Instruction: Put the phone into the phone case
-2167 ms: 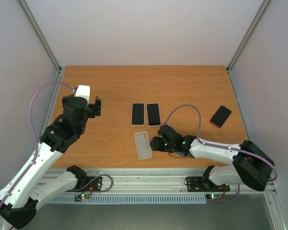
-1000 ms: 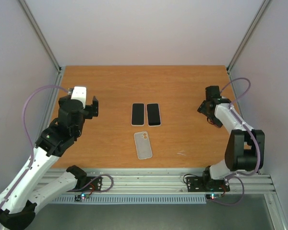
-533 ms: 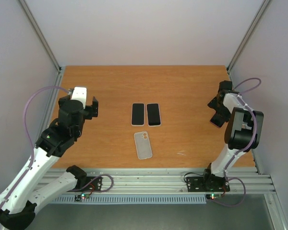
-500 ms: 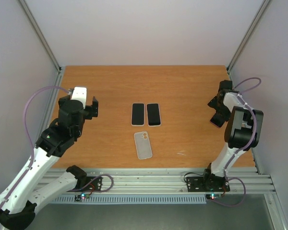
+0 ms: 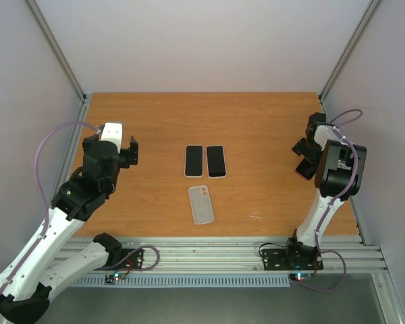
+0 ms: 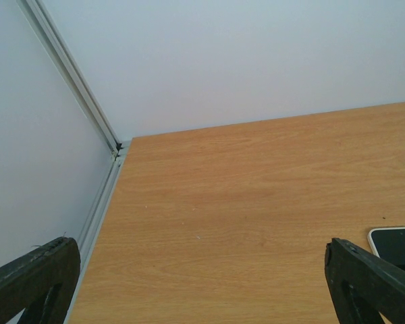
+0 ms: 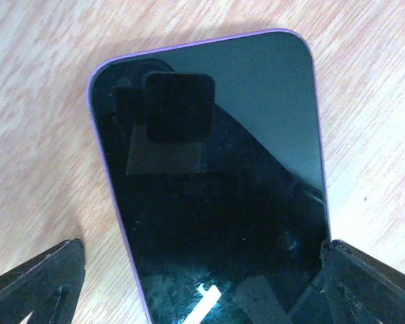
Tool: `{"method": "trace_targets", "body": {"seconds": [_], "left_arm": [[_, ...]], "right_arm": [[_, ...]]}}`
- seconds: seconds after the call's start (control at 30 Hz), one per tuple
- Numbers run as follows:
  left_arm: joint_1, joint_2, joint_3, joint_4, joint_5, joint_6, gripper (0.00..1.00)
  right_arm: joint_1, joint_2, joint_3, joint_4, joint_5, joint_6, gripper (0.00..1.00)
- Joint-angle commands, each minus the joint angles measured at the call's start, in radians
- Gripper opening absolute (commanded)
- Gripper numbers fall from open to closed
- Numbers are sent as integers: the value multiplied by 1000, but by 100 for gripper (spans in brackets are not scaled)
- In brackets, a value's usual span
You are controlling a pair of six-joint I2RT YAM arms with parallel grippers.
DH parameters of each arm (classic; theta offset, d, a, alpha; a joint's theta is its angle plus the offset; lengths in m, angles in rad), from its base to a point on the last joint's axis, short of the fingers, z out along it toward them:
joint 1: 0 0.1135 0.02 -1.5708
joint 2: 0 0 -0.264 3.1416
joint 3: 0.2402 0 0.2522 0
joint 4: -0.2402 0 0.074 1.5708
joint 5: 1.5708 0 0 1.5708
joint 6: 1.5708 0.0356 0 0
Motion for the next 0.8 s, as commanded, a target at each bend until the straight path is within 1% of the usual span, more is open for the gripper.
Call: {"method": "trace_targets", "body": {"seconds": [0.0,0.07,0.2,0.47,0.6,0.77], "left_arm": [[7,-5,-7,56,-10,8,99],[7,-1,-6,57,-7,7,99],[7,8,-3,55,-1,7,99],[7,12,0,51,5,7,99],[7,15,2,51,9,7,99],[7,15,0,49,11,7,99]], "right_arm": [[-8,38,18,-37,-22,-23,94],[-8,49,20,-42,-29,-29,91],[-8,53,9,-26,-88,-39,79],[-6,15,-81,30,-173,-26,61],[12,-20,-138,64,-237,-19,57],[69,-74,-196,85,-283,-26,56]]}}
